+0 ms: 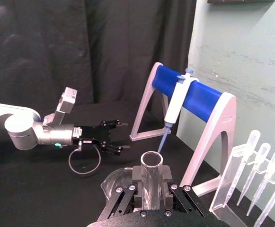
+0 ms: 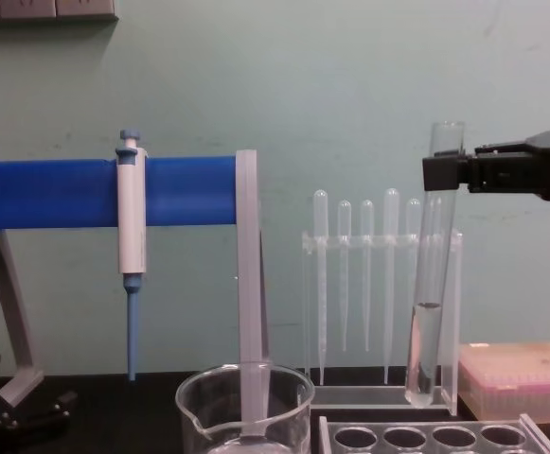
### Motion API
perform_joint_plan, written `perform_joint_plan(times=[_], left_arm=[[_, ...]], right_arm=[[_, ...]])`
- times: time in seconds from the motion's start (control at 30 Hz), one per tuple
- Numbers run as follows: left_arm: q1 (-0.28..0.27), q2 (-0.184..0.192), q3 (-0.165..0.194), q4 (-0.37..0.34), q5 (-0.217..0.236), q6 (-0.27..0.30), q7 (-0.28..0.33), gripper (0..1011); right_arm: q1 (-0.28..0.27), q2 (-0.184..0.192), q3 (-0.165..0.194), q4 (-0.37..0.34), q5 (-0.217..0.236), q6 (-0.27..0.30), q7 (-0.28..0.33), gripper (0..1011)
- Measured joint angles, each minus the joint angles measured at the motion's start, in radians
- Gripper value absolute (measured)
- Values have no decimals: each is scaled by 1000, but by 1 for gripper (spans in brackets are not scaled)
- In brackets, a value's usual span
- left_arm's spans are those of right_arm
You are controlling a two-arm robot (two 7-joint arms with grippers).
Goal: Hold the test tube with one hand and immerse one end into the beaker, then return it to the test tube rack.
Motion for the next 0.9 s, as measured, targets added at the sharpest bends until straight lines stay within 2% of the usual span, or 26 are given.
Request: perform_joint_plan(times=[0.9], left_arm=[[0,0,0,0,0,0,0,1000]], right_arm=[[-2,-2,1,2,-1,-2,-3,241]])
